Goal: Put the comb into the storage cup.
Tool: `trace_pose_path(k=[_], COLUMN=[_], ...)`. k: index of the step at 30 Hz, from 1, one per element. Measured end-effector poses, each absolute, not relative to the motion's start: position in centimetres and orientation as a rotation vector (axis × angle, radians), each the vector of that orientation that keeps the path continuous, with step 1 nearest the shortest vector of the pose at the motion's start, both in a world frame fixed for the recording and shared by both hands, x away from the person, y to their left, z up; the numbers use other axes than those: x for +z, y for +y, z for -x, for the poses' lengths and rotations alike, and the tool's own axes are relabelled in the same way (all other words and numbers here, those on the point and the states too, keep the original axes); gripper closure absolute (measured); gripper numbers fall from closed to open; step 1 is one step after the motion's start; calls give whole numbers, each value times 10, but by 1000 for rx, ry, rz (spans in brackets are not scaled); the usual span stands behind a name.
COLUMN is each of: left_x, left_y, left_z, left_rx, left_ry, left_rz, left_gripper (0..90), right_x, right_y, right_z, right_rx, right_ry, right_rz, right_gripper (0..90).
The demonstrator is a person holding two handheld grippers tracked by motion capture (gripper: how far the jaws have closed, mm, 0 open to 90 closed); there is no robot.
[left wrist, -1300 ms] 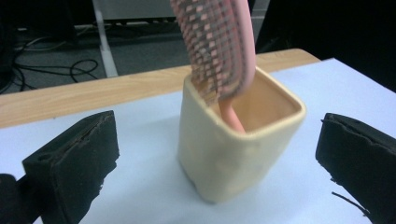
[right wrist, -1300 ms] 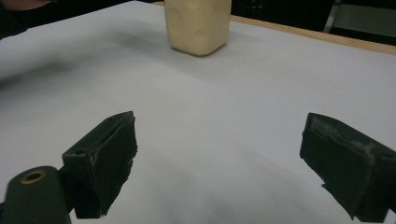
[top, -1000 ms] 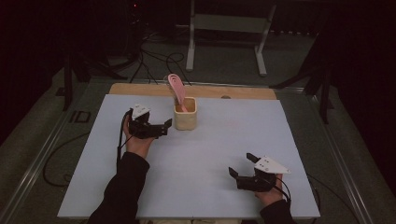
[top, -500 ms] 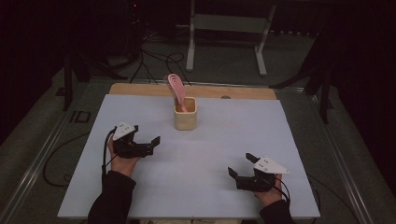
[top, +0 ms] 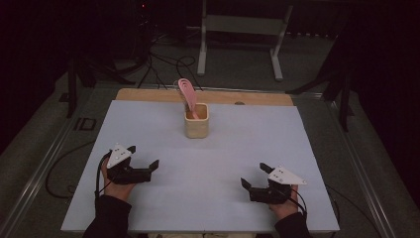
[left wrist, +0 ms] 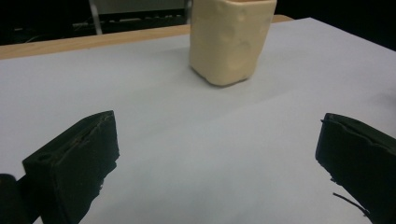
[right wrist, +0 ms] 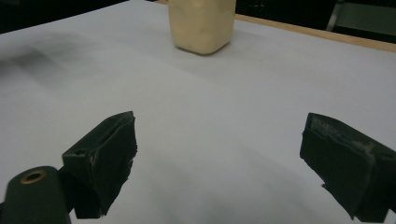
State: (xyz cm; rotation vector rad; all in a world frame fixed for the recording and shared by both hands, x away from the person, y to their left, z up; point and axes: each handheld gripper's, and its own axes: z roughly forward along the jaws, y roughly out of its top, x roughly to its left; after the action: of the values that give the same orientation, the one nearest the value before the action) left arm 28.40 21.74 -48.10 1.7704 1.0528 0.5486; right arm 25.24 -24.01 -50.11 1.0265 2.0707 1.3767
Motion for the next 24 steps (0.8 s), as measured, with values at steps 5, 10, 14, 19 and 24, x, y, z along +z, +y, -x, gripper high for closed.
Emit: trace_pose_path(k=[5, 10, 14, 19, 24], left_x=[-487, -490, -494, -492, -492], left_y=[222, 221, 221, 226, 232], left_z=[-278, -273, -270, -263, -256], left_rx=[549, 572, 592, 618, 620], left_ry=[1049, 1010, 981, 961, 959], left_rz=[-1792, -1825, -1862, -1844, -1836], left_gripper=[2, 2, 2, 2, 2], right_x=[-499, -498, -496, -496, -495], right_y=[-242, -245, -247, -248, -250], right_z=[-252, -252, -252, -252, -252], right_rx=[1382, 1382, 1383, 1386, 1382], right_ry=[2062, 2044, 2029, 2024, 2018], right_rz=[-1027, -1032, -1033, -1030, -1030], right_gripper=[105, 105, 106, 105, 106])
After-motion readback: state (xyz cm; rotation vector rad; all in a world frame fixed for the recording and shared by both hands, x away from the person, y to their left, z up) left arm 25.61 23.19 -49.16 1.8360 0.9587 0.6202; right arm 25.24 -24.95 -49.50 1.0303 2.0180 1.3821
